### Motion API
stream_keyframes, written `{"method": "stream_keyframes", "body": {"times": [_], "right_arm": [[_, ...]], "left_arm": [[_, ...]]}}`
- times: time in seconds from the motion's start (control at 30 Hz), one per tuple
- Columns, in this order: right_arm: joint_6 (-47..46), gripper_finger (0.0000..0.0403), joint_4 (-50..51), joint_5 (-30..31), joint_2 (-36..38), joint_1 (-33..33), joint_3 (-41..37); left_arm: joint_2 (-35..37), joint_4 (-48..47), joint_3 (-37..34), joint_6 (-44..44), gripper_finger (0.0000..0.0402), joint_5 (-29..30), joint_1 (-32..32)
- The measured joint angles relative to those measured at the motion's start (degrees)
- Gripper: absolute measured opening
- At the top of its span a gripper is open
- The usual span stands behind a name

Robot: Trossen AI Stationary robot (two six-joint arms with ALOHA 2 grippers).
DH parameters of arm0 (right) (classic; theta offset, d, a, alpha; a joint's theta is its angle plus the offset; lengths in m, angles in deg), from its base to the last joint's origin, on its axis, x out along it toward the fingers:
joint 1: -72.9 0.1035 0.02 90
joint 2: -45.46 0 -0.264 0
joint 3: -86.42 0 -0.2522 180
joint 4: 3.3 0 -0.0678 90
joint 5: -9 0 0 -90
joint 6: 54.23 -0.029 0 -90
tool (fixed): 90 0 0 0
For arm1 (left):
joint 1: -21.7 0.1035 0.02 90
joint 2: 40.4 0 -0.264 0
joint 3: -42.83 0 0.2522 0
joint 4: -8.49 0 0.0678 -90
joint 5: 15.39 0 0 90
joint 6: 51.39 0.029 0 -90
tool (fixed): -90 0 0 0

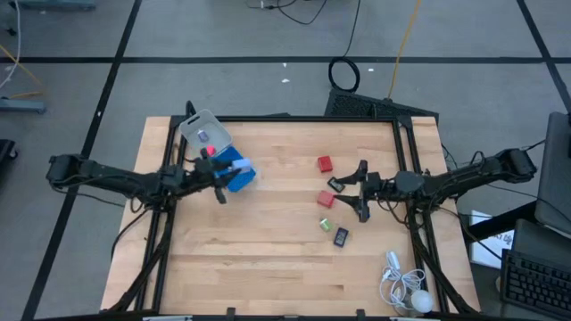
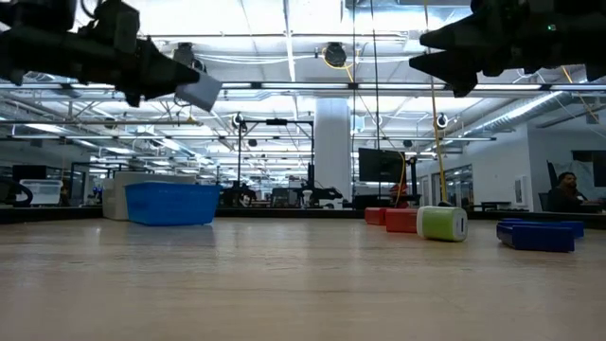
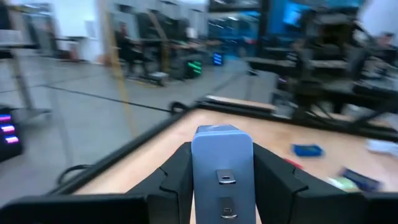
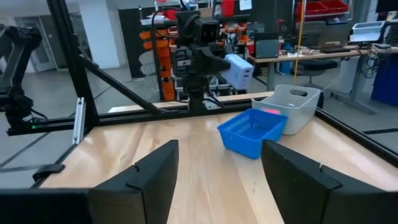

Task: Pick & Place Office items
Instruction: Put the light blue charger adapter into the gray bin

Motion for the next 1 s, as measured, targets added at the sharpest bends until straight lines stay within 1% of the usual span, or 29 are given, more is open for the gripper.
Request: {"method": "stream_keyframes", "body": {"times": [0.1, 0.23, 0.47, 0.73, 0.83, 1.0], "right_arm": [[-0.1, 0.0219, -0.8, 0.0, 0.2, -0.4, -0.8], [-0.6, 0.0219, -2.6, 0.0, 0.3, -1.2, -1.7], [-1.2, 0.0218, -2.9, 0.1, 0.3, -1.7, -2.0], [-1.0, 0.0213, -2.9, 0.1, 0.3, -1.7, -2.0], [-1.0, 0.0212, -2.9, 0.1, 0.3, -1.7, -2.0], [-1.0, 0.0212, -2.9, 0.1, 0.3, -1.7, -2.0]], "left_arm": [[3.4, -0.3, -2.1, -0.5, 0.0124, 5.4, 0.0], [5.8, -0.4, -4.0, -1.5, 0.0124, 14.3, 0.0], [6.1, -0.6, -4.9, -3.6, 0.0124, 28.1, 0.0], [6.0, -5.1, -4.9, -9.4, 0.0124, 42.3, 0.0], [6.0, -7.8, -4.9, -13.4, 0.0124, 45.8, 0.0], [6.0, -12.1, -4.9, -21.7, 0.0124, 48.5, 0.9]]}}
